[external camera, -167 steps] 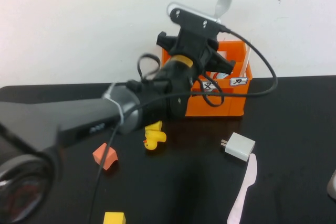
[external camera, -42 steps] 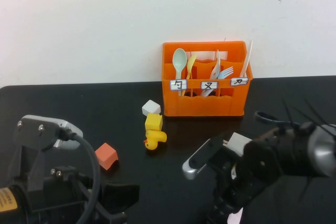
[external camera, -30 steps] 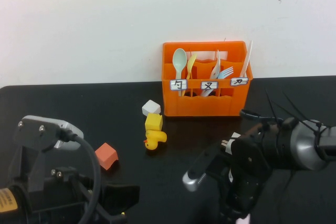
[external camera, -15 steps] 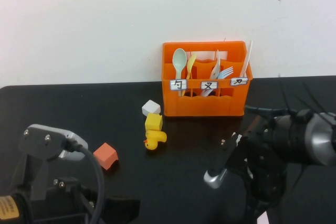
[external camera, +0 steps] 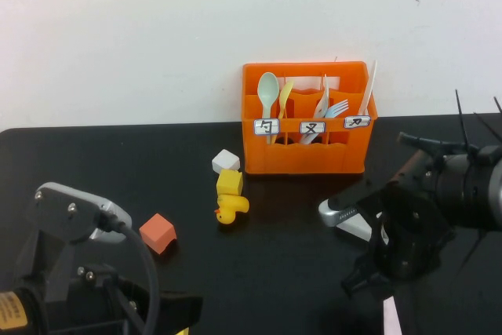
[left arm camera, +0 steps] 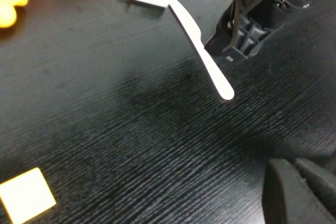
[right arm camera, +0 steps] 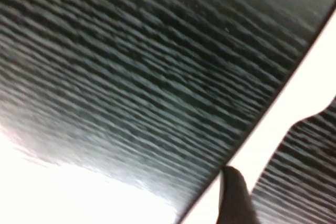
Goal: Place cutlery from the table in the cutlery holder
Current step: Pick up the knife
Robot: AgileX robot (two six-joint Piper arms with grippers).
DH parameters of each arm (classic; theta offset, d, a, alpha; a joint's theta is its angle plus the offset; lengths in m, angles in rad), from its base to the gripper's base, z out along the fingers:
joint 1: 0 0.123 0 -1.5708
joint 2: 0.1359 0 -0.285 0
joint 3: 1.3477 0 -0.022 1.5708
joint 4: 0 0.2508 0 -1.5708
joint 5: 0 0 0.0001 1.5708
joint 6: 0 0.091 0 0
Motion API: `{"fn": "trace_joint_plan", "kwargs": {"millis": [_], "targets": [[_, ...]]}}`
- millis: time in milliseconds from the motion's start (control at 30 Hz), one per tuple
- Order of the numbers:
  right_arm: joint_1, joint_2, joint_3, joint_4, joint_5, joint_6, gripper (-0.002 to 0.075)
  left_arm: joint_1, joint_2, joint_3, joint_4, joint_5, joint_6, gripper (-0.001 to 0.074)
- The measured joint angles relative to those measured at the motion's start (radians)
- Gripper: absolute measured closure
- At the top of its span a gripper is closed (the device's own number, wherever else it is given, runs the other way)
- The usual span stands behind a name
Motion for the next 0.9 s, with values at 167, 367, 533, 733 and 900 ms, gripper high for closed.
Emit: {"fn": "trace_joint_plan", "kwargs": {"millis": [167,367,533,733,900], "targets": [[0.0,0.0,0.088,0.016,-0.115,0.089,0.0316,0.0,0.0,0.0,0.016,-0.006,0.0,0.0736],[0.0,0.0,0.207,0.032,-0.233,0.155,0.0324,0.0,0.0,0.0,0.016,-0.006,0.0,0.0736],[0.0,0.004,0.213,0.032,-0.257,0.163,0.0349,0.0,0.0,0.0,0.016,-0.016,0.0,0.0736],[0.0,0.016,0.213,0.032,-0.261,0.166,0.0358,0.0,0.0,0.0,0.016,-0.024,0.0,0.0736],[0.0,0.016,0.211,0.029,-0.246,0.164,0.036,0.0,0.0,0.0,0.016,-0.024,0.0,0.0736]]}}
